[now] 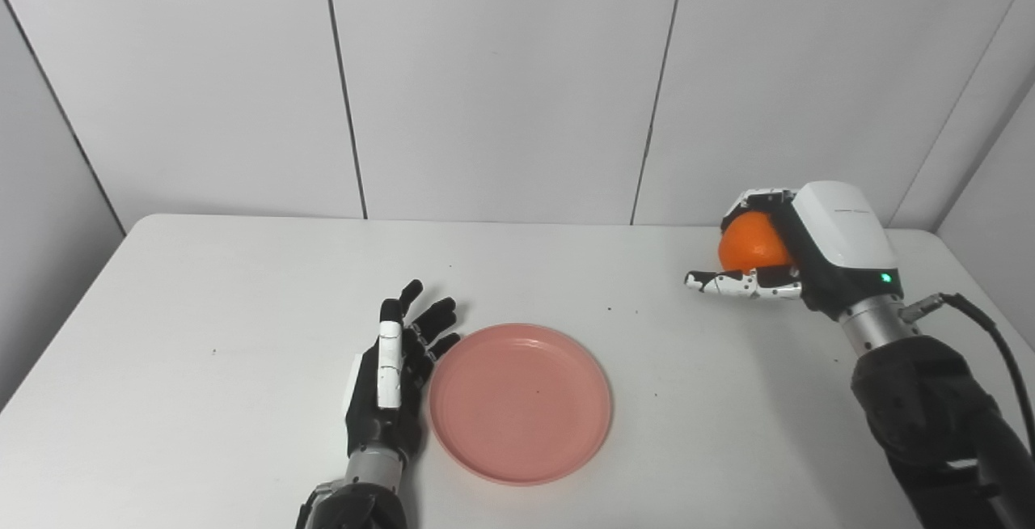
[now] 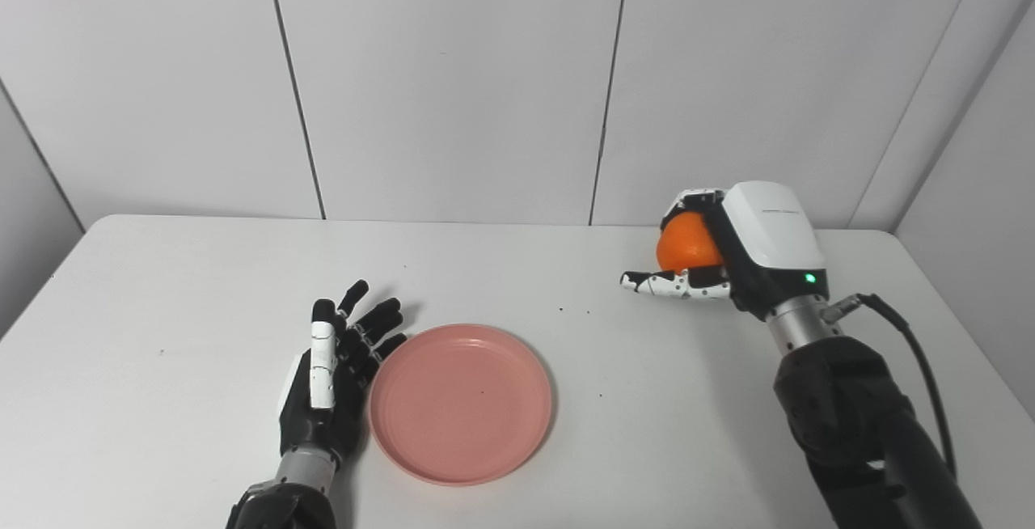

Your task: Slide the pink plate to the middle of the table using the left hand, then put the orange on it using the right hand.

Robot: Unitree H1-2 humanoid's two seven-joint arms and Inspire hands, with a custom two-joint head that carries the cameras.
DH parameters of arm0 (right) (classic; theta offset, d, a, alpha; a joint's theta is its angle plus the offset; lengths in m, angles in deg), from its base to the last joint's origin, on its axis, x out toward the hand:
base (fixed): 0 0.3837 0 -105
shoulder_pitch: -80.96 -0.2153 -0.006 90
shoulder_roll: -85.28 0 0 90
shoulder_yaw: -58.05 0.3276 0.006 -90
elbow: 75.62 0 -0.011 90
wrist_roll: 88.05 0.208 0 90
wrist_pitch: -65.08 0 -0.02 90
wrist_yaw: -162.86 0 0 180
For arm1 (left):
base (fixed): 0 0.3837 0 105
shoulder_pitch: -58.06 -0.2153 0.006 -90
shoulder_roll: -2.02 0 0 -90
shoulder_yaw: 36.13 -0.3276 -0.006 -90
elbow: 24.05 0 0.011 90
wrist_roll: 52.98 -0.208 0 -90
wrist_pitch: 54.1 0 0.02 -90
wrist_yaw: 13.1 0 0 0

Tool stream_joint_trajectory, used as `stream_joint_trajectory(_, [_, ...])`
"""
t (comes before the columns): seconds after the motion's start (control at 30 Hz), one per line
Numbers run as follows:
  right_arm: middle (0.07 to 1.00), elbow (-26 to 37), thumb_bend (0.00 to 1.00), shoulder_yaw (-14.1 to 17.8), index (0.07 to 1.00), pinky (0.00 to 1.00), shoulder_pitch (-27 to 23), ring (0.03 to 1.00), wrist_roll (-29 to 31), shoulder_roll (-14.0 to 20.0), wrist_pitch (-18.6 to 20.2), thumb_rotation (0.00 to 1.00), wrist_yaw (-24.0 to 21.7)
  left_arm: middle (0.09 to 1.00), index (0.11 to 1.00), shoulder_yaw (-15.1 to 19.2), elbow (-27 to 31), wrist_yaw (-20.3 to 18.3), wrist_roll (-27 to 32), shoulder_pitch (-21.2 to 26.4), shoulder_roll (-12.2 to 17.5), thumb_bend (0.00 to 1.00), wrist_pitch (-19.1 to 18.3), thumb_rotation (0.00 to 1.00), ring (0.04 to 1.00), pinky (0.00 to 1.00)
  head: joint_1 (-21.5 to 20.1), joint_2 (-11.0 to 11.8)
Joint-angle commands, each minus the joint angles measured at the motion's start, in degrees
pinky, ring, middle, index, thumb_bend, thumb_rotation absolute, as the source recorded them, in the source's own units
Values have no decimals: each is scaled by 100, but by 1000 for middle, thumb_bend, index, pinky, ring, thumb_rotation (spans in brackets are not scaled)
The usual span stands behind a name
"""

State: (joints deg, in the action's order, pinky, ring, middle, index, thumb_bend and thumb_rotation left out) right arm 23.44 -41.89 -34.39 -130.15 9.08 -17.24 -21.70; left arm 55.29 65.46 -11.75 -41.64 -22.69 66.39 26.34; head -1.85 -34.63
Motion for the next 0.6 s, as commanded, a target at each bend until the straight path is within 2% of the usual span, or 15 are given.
stream_joint_trajectory(0.0, [296,267,661,71,329,158,-351,217,23,-38,-101,543,-40,760,880,2,-184,141,-6,-123,-184,799,-138,893,816,774,4,6])
stream_joint_trajectory(0.13, [273,393,662,42,341,145,-422,197,173,-303,-127,565,-194,763,875,15,-198,139,32,-114,-183,789,-130,895,819,788,-3,14])
stream_joint_trajectory(0.3, [263,500,645,-62,319,132,-443,183,242,-566,-116,489,-451,764,876,27,-202,149,22,-127,-168,789,-119,898,821,793,-27,20])
stream_joint_trajectory(0.5, [278,559,642,-241,343,146,-413,196,297,-706,-311,544,-597,761,874,37,-152,142,32,-148,-151,787,-138,898,813,775,-72,9])
stream_joint_trajectory(0.57, [308,604,653,-325,351,173,-403,226,332,-748,-324,575,-665,766,876,36,-140,130,34,-154,-135,789,-145,901,815,776,-73,5])
